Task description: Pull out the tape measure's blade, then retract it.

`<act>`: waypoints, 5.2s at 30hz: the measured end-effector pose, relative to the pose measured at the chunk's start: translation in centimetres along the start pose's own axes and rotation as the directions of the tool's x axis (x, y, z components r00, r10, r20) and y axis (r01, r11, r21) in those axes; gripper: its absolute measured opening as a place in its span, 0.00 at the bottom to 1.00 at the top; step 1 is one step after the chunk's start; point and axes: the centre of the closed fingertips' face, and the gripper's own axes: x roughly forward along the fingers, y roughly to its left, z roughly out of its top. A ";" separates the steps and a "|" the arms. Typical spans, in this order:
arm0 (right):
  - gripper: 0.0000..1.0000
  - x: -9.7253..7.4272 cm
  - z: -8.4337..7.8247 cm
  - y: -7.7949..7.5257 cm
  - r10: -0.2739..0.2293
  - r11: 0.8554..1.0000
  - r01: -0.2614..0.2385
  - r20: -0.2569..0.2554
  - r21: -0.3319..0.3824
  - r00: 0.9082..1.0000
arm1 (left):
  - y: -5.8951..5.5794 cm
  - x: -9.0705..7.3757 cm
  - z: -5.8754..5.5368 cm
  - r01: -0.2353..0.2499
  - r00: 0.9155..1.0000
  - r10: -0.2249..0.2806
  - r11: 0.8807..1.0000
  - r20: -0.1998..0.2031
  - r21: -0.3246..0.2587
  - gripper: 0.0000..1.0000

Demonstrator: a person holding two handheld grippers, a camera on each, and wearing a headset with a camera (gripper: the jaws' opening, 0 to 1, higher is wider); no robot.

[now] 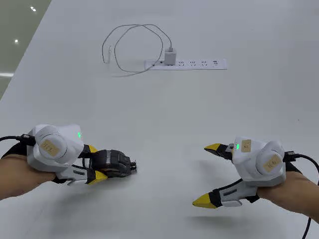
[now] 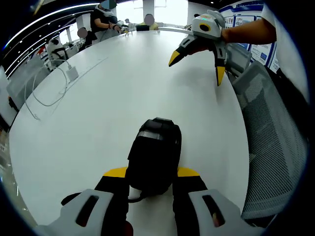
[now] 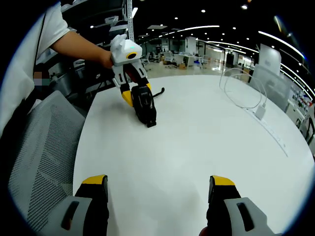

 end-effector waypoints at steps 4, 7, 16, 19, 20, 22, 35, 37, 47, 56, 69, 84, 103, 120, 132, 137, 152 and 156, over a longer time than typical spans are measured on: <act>0.82 0.0 0.0 0.0 0.000 1.000 0.000 0.000 -0.002 1.000 | 0.0 0.0 0.0 0.005 1.000 -0.004 1.000 -0.020 0.026 0.28; 0.81 0.1 0.0 0.1 0.002 1.000 -0.002 0.001 -0.003 1.000 | -0.1 0.0 -0.1 0.010 0.999 -0.008 0.998 -0.036 0.057 0.28; 0.79 0.4 0.4 0.2 0.012 1.000 -0.012 0.006 -0.005 1.000 | -0.3 -0.1 -0.1 0.021 0.998 -0.013 0.991 -0.060 0.133 0.27; 0.79 0.6 0.6 0.1 0.015 1.000 -0.015 0.010 -0.007 1.000 | -0.4 -0.1 -0.1 0.027 0.998 -0.018 0.989 -0.063 0.146 0.27; 0.79 0.7 0.6 0.1 0.016 1.000 -0.016 0.009 -0.009 1.000 | -0.4 -0.1 -0.2 0.028 0.998 -0.018 0.988 -0.063 0.151 0.27; 0.78 0.8 0.8 0.2 0.019 1.000 -0.019 0.010 -0.012 1.000 | -0.4 -0.1 -0.2 0.027 0.998 -0.018 0.989 -0.061 0.148 0.27; 0.71 2.7 2.5 -0.2 0.037 0.998 -0.035 0.038 -0.052 0.999 | -0.3 -0.1 -0.3 0.026 0.997 -0.016 0.990 -0.075 0.137 0.26; 0.70 3.2 2.9 -0.1 0.044 0.997 -0.042 0.041 -0.060 0.998 | -0.3 -0.1 -0.3 0.026 0.997 -0.016 0.990 -0.074 0.135 0.26; 0.66 5.1 4.3 -0.1 0.071 0.994 -0.065 0.059 -0.087 0.996 | -0.1 0.1 -0.5 0.025 0.997 -0.015 0.991 -0.079 0.129 0.26; 0.59 6.7 5.0 0.3 0.098 0.991 -0.090 0.072 -0.100 0.993 | -0.2 0.1 -0.5 0.026 0.996 -0.016 0.992 -0.084 0.123 0.26; 0.56 8.4 5.9 0.5 0.117 0.989 -0.108 0.087 -0.104 0.989 | -0.3 0.1 -0.4 0.027 0.996 -0.016 0.993 -0.092 0.118 0.26; 0.52 10.3 7.0 0.9 0.151 0.984 -0.140 0.098 -0.110 0.984 | -0.3 0.1 -0.4 0.026 0.995 -0.015 0.993 -0.095 0.116 0.26; 0.46 12.1 7.3 1.5 0.176 0.978 -0.163 0.101 -0.130 0.979 | 0.0 0.2 -0.6 0.018 0.995 -0.007 0.994 -0.100 0.111 0.27; 0.25 12.9 8.0 1.8 0.199 0.969 -0.176 0.128 -0.171 0.972 | 0.0 0.3 -0.6 0.019 0.995 -0.008 0.994 -0.100 0.111 0.27; 0.19 13.2 8.0 2.3 0.223 0.964 -0.199 0.131 -0.174 0.966 | 0.0 0.3 -0.7 0.016 0.995 -0.005 0.993 -0.098 0.113 0.27; 0.15 13.2 8.0 2.5 0.234 0.960 -0.208 0.129 -0.186 0.964 | 0.0 0.2 -0.6 0.016 0.995 -0.004 0.993 -0.098 0.113 0.27; 0.12 13.3 7.9 2.3 0.238 0.961 -0.213 0.136 -0.176 0.962 | 0.0 0.3 -0.6 0.016 0.995 -0.005 0.993 -0.098 0.114 0.27; 0.12 13.3 7.9 2.3 0.241 0.961 -0.217 0.138 -0.170 0.961 | 0.0 0.3 -0.6 0.016 0.995 -0.005 0.993 -0.097 0.115 0.27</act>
